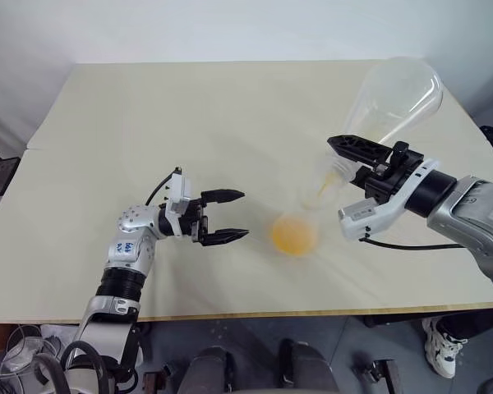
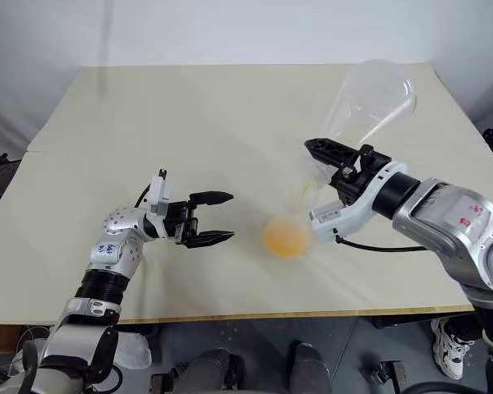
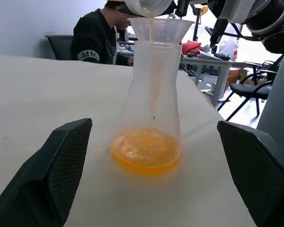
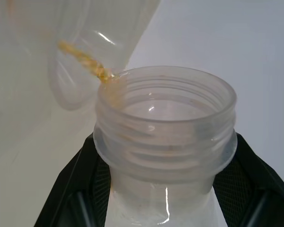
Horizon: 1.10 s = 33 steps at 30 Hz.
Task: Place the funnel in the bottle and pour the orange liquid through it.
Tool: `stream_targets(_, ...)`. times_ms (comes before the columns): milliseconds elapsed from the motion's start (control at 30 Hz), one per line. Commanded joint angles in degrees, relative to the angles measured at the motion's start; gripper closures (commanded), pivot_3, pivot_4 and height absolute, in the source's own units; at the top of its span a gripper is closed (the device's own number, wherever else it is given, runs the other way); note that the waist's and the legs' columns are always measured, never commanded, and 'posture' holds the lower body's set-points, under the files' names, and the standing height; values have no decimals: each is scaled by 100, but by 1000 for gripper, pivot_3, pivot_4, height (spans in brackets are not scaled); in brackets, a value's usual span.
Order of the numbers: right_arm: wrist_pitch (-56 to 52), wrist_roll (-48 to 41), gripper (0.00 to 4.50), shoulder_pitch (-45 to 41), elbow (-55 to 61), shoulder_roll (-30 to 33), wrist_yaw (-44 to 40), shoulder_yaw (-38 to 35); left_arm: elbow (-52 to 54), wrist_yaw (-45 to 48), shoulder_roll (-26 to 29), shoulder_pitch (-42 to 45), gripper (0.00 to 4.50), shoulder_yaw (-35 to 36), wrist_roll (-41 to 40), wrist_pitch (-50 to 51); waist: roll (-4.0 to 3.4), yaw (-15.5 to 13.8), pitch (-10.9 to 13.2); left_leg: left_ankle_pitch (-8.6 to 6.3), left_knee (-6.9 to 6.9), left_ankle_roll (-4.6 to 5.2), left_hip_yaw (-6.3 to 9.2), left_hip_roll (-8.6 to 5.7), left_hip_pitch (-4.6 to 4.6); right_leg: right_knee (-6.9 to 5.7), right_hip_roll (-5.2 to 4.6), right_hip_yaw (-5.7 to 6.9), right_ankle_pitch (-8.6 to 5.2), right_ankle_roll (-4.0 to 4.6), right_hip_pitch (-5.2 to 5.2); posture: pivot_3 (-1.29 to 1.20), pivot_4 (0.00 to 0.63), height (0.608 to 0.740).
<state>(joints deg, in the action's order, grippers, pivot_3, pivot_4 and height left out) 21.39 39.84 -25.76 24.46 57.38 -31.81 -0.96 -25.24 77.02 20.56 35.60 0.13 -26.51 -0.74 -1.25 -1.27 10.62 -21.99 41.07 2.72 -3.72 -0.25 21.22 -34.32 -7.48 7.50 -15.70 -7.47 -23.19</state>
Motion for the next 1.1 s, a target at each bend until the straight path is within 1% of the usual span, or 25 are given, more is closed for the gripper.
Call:
stream_targets(33, 97, 25, 2038, -137, 55, 107, 135, -275, 118, -22, -17, 87, 0, 65, -6, -52, 0, 0, 0, 0, 0, 0, 0, 0, 0, 0, 0, 0, 0, 0, 0, 0, 150, 740)
stream_targets(767, 722, 129, 2038, -338, -295, 225, 372, -234, 144, 10, -56, 64, 0, 58, -23, -72, 0, 1, 0, 0, 0, 0, 0, 0, 0, 0, 0, 0, 0, 0, 0, 0, 150, 740)
stream_targets(1100, 764, 69, 2038, -414, -325, 146, 325, -160, 104, 72, -23, 85, 0, 72, -15, -92, 0, 1, 0, 0, 0, 0, 0, 0, 0, -1, -1, 0, 0, 0, 0, 0, 150, 740)
